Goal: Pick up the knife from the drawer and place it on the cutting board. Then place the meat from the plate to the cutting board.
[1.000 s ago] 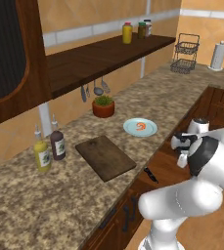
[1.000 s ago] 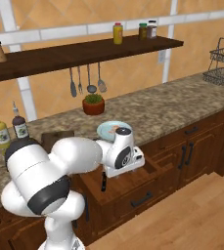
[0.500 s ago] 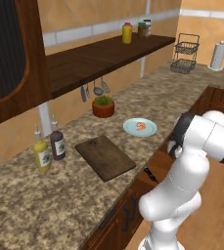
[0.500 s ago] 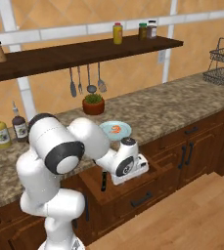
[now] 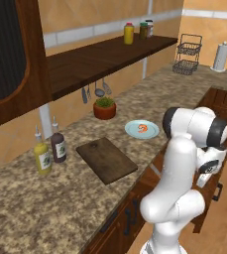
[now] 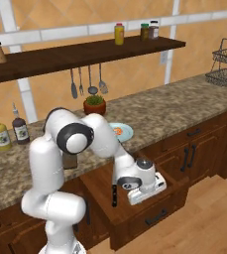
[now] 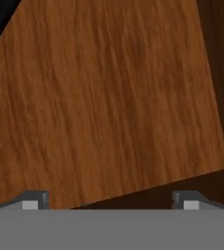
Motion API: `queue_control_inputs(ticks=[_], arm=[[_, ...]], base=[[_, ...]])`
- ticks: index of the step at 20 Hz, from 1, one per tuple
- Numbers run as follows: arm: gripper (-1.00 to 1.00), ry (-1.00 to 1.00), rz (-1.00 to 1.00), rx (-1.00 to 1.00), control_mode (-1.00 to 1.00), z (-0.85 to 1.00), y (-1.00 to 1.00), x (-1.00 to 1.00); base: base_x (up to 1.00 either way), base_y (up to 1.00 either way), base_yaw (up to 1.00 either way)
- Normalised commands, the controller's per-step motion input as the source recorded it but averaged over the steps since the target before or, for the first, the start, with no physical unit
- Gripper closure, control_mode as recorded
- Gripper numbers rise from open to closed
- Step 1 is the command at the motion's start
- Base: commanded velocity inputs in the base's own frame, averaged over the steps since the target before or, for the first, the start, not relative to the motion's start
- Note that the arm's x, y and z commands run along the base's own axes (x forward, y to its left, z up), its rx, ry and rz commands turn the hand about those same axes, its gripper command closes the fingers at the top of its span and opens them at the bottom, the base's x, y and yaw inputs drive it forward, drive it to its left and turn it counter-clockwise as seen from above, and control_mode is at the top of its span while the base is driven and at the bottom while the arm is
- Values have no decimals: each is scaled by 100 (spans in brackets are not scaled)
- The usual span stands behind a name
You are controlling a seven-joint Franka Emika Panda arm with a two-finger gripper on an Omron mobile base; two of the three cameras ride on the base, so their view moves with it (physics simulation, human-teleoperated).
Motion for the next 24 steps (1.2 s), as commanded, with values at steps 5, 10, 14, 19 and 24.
queue_control_inputs(ticks=[5, 10, 14, 19, 24], arm=[[-100, -11, 2, 20, -100, 81, -70, -37], [-100, 1, 7, 4, -100, 100, 32, 38], [-100, 14, 4, 0, -100, 100, 63, 77], [-100, 28, 2, -3, -100, 87, 59, 33], [-100, 10, -14, 4, -100, 9, 9, 0]], base=[[0, 0, 0], [0, 0, 0], [0, 0, 0], [0, 0, 0], [0, 0, 0]])
